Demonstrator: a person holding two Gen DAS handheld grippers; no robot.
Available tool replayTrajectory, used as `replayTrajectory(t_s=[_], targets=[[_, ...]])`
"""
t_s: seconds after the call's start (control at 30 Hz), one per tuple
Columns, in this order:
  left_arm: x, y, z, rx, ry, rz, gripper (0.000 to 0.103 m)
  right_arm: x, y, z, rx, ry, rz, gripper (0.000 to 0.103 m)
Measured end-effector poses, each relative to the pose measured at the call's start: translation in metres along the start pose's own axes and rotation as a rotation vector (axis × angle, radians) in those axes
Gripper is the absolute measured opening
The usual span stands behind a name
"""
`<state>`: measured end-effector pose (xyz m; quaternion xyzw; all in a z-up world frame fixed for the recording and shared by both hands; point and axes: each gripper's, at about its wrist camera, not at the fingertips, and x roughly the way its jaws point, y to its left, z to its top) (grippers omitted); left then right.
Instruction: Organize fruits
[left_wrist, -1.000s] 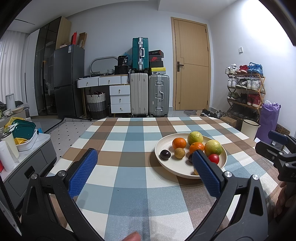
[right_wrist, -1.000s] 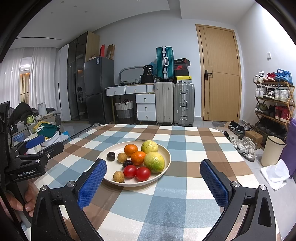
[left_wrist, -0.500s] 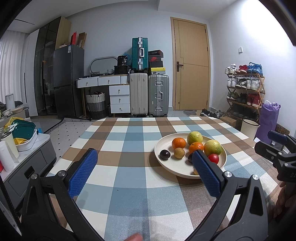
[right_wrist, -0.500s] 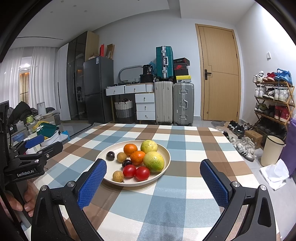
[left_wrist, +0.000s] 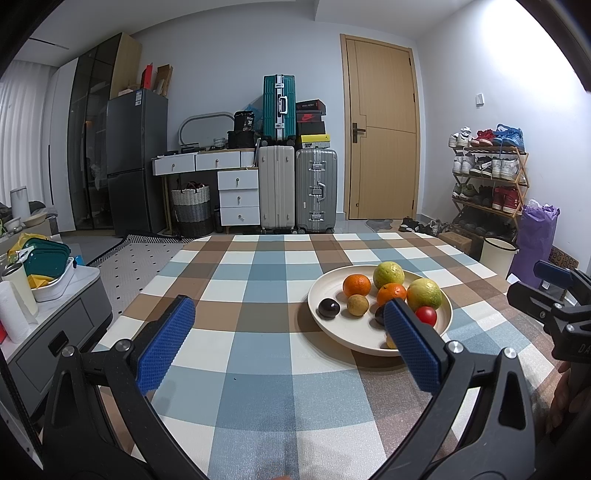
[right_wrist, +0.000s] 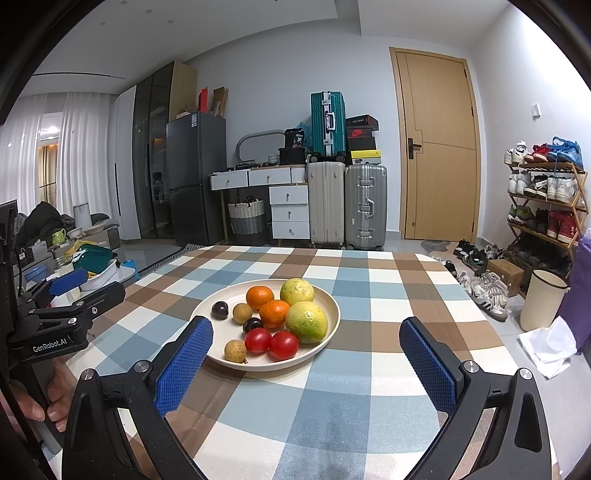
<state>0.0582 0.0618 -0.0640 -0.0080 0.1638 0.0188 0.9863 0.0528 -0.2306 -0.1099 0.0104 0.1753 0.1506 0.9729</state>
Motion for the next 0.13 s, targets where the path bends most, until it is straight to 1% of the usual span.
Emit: replayTrajectory(t_s=[0.13], targets=[[0.0005, 0.0, -0.0006, 0.0, 0.002, 0.001, 0.102, 0.0013, -0.0017, -0.0007, 0.002, 0.011, -0.001, 0.103]])
